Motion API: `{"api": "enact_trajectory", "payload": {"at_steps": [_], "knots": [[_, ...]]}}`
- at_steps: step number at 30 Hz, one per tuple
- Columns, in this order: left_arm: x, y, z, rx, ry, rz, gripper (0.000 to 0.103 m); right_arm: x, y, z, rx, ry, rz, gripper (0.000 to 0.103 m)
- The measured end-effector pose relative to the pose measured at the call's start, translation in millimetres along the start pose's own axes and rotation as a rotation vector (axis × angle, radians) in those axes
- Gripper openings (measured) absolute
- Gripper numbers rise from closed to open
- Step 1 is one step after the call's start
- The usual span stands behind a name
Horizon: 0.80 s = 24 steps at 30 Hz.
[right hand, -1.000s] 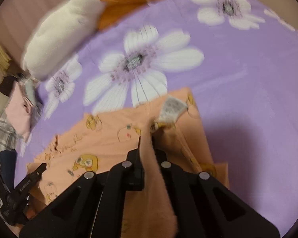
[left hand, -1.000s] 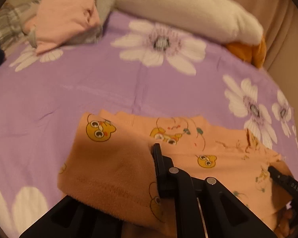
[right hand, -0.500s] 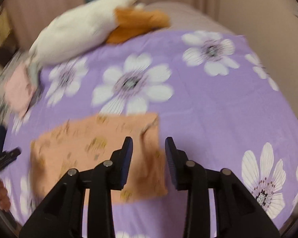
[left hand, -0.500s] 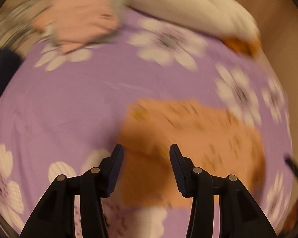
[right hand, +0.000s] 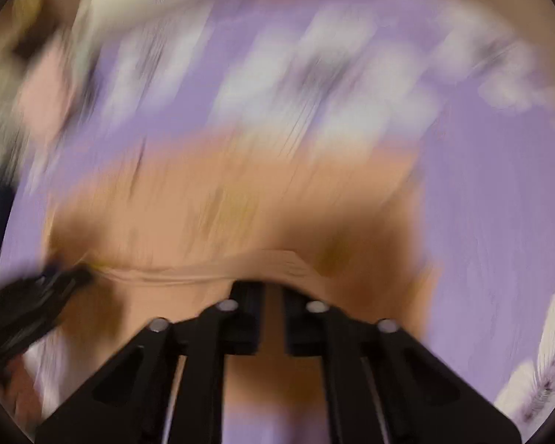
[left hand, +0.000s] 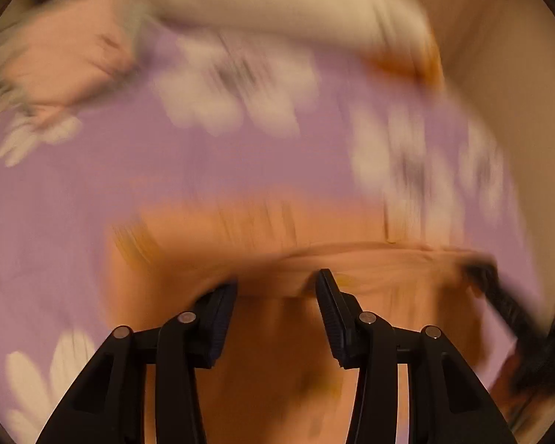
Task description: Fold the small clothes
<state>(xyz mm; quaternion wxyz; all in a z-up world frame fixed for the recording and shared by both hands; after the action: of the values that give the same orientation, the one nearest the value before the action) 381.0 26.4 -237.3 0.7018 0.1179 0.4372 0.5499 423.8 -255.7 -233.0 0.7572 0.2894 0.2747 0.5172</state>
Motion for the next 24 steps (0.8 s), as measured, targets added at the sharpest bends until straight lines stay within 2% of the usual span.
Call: {"api": "enact_trajectory", "payload": {"at_steps": [1,2,3,4,5,6,8,9,12,13,14,15,16,17,19,22,24], "knots": [[12,12,8,-0.117,0.078,0.020,0.046,-15,-2,5,-0.022,-0.104,-0.013,0.010],[26,30,14,-0.241,0.180,0.038,0.046,-28,-2,6,-0.015,-0.210,0.032,0.016],[31,39,17,-0.283,0.206,0.034,0.046,-34,-3,8,0.010,-0.260,0.117,0.016],[34,49,22,-0.280,0.203,0.023,0.046,-36,-4,10,0.046,-0.239,0.164,0.014],[36,52,23,-0.243,0.197,0.012,0.046,-41,-4,12,0.062,-0.208,0.144,0.014],[39,55,23,-0.201,0.214,0.002,0.048,-53,0,14,0.049,-0.201,0.073,0.015],[52,61,20,-0.148,0.309,-0.004,0.052,-64,6,15,0.044,-0.256,0.034,0.015],[59,66,17,-0.157,0.357,-0.008,0.056,-69,7,14,0.078,-0.292,0.054,0.016],[69,78,5,-0.205,0.511,-0.043,0.064,-62,7,4,0.256,-0.363,0.174,0.017],[65,78,2,-0.173,0.505,-0.057,0.064,-57,12,2,0.268,-0.330,0.205,0.018],[56,71,2,-0.089,0.446,-0.067,0.064,-48,21,2,0.269,-0.279,0.212,0.020],[44,60,-6,0.071,0.328,-0.044,0.064,-44,31,-1,0.258,-0.211,0.191,0.021],[33,48,-19,0.230,0.202,0.002,0.064,-45,40,-3,0.236,-0.154,0.129,0.021],[29,41,-29,0.293,0.131,0.027,0.064,-48,47,-3,0.207,-0.132,0.060,0.023],[23,30,-45,0.325,0.060,0.050,0.064,-54,52,-4,0.175,-0.159,0.020,0.031],[23,11,-52,0.327,0.043,0.097,0.064,-36,44,-15,0.247,-0.155,0.130,0.034],[17,3,-39,0.254,-0.002,0.082,0.064,-20,36,-23,0.282,-0.116,0.165,0.034]]}}
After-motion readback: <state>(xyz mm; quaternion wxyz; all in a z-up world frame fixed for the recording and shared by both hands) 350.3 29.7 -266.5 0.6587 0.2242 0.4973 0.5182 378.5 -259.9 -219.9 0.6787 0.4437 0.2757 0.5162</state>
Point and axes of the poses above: each gripper's, at about its wrist camera, not at the fingertips, and y roughly against the way its jaws point, x to its left, z to its top, the point moved 8 cm from there along -y, roughly the way its jaws point, and after that the axes turned 14 degrees about -z, right-handed, at the moved point
